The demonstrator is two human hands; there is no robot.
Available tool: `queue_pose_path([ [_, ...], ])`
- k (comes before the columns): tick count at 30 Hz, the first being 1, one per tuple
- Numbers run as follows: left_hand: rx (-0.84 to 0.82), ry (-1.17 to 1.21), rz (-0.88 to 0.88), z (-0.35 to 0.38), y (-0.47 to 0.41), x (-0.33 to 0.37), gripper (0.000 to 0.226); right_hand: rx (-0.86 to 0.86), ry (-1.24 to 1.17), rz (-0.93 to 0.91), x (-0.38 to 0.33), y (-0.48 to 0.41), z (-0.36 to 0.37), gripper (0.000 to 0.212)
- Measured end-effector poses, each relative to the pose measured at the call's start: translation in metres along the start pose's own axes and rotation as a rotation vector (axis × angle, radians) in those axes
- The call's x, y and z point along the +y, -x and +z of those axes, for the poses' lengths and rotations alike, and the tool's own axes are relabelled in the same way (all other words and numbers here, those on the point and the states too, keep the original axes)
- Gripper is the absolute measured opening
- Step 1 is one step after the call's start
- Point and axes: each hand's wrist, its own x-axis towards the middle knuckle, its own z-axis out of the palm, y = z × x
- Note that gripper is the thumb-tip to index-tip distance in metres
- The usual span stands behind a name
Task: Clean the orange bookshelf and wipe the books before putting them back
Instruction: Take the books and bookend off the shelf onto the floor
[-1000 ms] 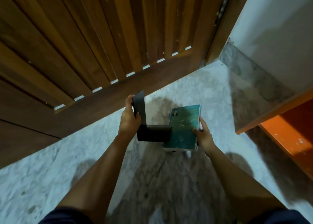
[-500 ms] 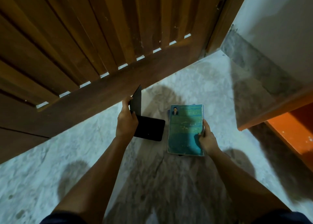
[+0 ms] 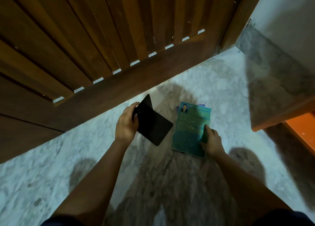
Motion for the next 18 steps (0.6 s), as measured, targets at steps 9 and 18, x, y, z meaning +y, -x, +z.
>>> queue_pose_path([
  [9,-0.020,0.010,-0.056,0.003,-0.003,0.004,0.034,0.009,0.052,0.044,-0.003,-0.006,0.009,0.075],
  [18,-0.090,-0.019,-0.170,-0.045,-0.006,0.050,0.033,-0.097,-0.002,0.069,-0.043,0.020,-0.030,0.058],
])
